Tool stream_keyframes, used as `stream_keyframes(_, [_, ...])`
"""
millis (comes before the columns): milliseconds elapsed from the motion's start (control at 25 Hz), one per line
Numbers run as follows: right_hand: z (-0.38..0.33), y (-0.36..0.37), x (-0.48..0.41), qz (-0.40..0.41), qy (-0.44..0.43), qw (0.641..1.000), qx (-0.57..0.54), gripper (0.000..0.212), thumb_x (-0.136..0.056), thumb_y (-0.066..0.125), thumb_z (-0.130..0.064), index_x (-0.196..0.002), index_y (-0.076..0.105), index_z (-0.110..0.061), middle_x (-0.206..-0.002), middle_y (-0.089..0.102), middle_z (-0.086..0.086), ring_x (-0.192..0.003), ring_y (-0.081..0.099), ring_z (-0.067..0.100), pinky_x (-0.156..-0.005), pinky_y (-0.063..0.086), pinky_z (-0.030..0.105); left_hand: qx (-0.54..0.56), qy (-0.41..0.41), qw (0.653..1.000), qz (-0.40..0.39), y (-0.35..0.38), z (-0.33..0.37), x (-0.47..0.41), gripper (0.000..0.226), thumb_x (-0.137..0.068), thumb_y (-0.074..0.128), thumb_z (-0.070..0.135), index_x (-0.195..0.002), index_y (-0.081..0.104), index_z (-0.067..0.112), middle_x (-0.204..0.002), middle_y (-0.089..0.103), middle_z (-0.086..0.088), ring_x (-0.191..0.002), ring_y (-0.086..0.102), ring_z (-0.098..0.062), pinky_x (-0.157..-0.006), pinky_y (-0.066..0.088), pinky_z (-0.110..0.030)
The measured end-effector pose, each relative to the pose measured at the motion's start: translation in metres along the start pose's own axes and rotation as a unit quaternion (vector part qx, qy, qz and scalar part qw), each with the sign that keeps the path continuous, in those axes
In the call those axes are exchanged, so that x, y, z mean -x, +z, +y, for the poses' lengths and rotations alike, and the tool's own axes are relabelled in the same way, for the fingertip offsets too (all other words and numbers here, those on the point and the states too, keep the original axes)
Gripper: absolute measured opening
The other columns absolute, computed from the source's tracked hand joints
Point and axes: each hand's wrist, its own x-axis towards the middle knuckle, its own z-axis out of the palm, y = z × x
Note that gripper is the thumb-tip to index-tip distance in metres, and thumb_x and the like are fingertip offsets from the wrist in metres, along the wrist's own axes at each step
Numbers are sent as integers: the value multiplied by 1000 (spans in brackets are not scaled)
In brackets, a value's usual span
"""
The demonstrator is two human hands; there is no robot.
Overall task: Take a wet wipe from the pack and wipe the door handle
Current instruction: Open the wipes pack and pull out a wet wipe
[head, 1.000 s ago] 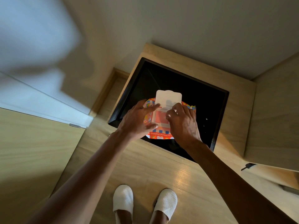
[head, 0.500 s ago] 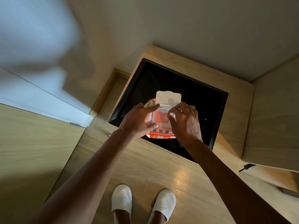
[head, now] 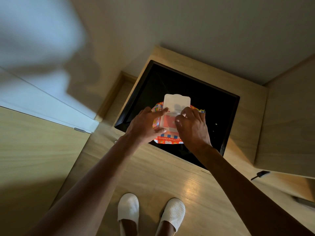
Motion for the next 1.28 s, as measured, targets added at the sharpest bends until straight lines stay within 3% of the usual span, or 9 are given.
stream_keyframes(320, [-4,-2,-3,-23,26,999,11,39,-72,80,-30,-103,68,-10,-119,55,14,-115,48,33,-97,40,48,32,-7,999,-9,2,2,-3,81,-79,71,46,-147,29,36,-127,48,-8,-116,49,-20,-95,52,-36])
stream_keyframes(760, [-11,-8,0,-32,41,998,-21,32,-79,71,-24,-106,64,-8,-119,54,15,-115,45,32,-97,36,43,51,-17,999,2,-3,11,2,80,-76,74,43,-146,36,31,-124,48,-11,-110,56,-23,-89,56,-39])
stream_keyframes(1040, [4,-17,7,58,67,992,-89,20,-79,76,-18,-94,69,-8,-110,64,15,-105,58,32,-90,47,46,9,-26,1000,-2,-1,11,-2,81,-76,74,45,-145,34,37,-124,50,-9,-110,58,-21,-87,56,-35])
stream_keyframes(1280, [6,-6,7,42,66,990,-114,22,-76,79,-29,-92,73,-16,-106,67,11,-102,59,29,-87,49,42,-5,-30,1000,-2,-2,12,0,78,-77,71,48,-145,33,39,-123,50,-8,-108,60,-22,-86,56,-36])
